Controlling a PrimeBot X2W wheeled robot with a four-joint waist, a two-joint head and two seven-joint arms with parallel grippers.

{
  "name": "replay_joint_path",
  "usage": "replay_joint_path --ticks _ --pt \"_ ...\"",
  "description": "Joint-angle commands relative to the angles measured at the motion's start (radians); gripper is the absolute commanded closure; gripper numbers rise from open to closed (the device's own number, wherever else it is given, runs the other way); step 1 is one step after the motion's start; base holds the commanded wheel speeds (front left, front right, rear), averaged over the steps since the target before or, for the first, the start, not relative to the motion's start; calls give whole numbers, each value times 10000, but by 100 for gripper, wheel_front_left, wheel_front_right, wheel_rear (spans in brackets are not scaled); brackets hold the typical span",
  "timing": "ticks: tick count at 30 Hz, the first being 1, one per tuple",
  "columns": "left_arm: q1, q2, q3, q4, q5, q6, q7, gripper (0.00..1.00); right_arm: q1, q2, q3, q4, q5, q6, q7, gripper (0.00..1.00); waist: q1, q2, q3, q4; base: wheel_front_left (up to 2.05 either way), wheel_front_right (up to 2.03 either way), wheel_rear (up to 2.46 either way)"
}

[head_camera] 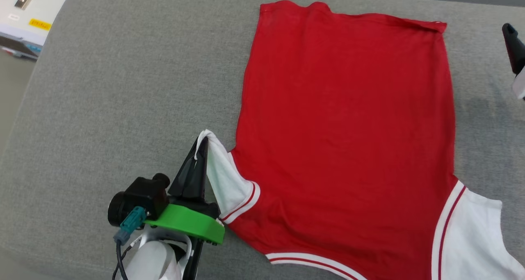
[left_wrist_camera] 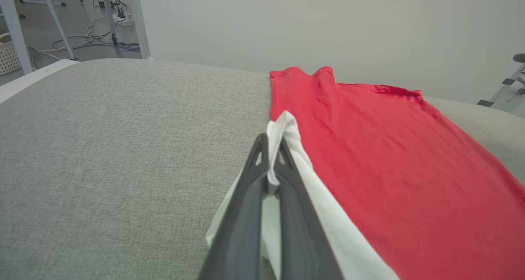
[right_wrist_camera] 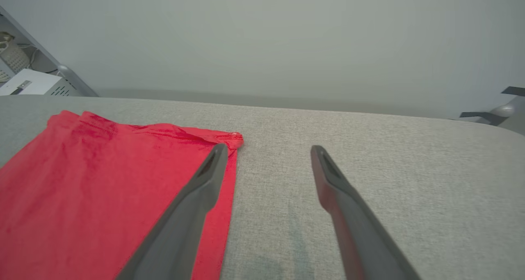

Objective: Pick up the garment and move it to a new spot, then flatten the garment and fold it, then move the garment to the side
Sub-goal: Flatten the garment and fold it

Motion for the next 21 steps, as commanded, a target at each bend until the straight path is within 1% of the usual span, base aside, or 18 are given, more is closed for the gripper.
replay_joint_path --ticks 1,4,8,12,17,21 --pt "-277 -129 27 -36 160 -82 -60 100 -569 -124 175 328 102 -6 400 0 -1 0 1186 1060 0 0 0" --pt "-479 -403 138 -178 300 -235 -62 100 -1739 -317 481 1147 160 -6 1303 0 -1 0 1592 1295 0 0 0" --pt "-589 -740 230 -266 470 -487 -63 100 -2841 -566 730 2088 169 -6 2299 0 -1 0 1998 1605 0 0 0" --pt "-671 -1004 347 -348 620 -714 -63 100 -3643 -797 741 2810 123 -6 2920 0 -1 0 2401 1858 0 0 0" --pt "-731 -1221 512 -347 724 -909 -63 100 -3897 -853 836 3661 38 -6 3775 0 -1 0 2784 2036 0 0 0" --pt "-706 -1325 663 -298 770 -989 -64 100 -3605 -735 653 4509 131 -6 4960 0 -1 0 2872 2055 0 0 0"
